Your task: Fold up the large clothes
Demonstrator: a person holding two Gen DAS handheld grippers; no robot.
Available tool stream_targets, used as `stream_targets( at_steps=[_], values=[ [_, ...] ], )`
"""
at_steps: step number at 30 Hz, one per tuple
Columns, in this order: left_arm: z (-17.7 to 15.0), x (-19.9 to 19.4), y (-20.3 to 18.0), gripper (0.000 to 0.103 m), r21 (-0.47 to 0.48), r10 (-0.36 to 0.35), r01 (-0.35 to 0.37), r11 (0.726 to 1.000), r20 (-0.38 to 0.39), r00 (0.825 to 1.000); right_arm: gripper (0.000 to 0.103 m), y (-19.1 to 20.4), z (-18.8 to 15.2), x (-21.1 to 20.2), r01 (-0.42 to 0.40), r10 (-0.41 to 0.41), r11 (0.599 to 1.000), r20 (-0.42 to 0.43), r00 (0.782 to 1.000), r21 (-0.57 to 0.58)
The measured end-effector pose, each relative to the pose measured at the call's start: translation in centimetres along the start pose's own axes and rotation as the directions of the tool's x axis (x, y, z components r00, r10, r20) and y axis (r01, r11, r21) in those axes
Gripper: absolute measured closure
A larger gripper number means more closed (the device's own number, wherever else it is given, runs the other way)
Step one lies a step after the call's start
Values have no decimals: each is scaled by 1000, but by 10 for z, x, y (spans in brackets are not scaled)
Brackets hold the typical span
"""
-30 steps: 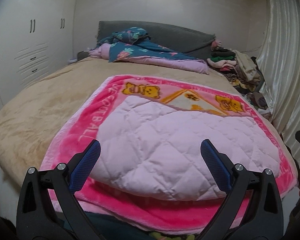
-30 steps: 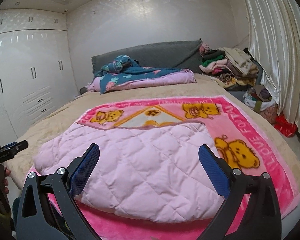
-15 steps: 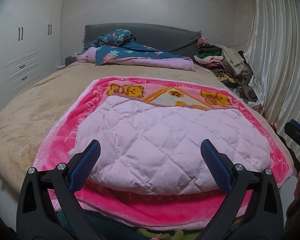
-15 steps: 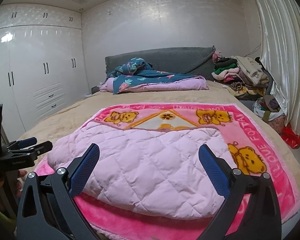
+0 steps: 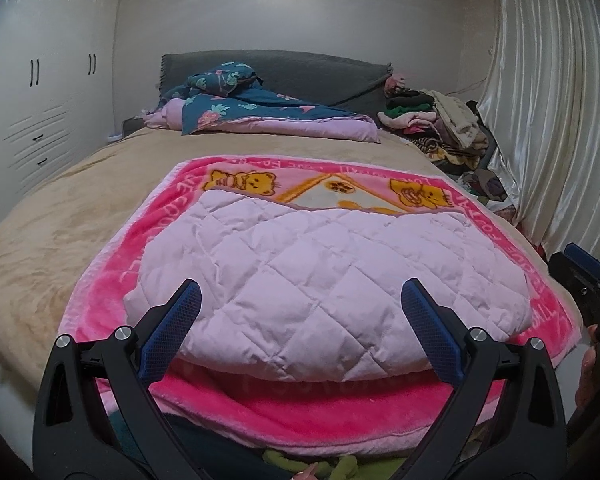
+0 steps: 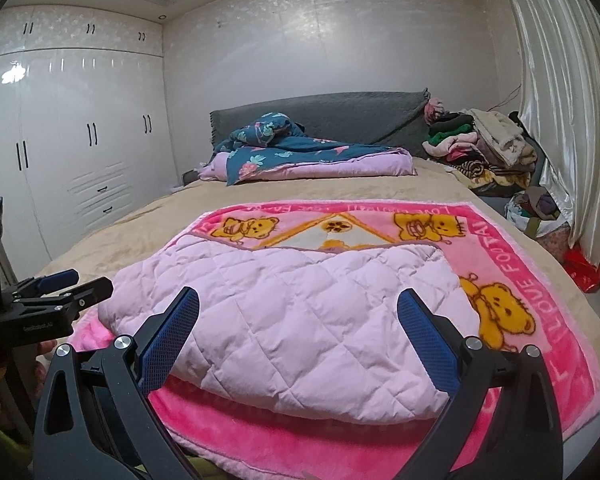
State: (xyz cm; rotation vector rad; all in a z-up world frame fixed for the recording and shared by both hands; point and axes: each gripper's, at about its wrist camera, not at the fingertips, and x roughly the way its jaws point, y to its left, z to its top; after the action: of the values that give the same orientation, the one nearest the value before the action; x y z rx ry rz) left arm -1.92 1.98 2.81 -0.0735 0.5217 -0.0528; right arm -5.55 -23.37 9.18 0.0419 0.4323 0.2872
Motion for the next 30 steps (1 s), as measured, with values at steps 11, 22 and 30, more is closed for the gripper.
stream_targets(
  at_steps=[11, 22, 30],
  values=[
    [-31, -2, -8, 9, -2, -7, 7, 1000, -40, 999, 4, 10, -44, 3, -3, 6, 1000, -96, 995, 28],
    [-49, 3, -8, 9, -15, -15, 14, 1000, -85, 996, 4, 14, -66, 2, 4, 0, 999, -131, 991, 32],
    [-48, 0, -6, 9, -24, -1, -1, 1000, -78, 997, 4, 16, -65, 2, 3, 1, 1000, -131, 991, 30]
  ],
)
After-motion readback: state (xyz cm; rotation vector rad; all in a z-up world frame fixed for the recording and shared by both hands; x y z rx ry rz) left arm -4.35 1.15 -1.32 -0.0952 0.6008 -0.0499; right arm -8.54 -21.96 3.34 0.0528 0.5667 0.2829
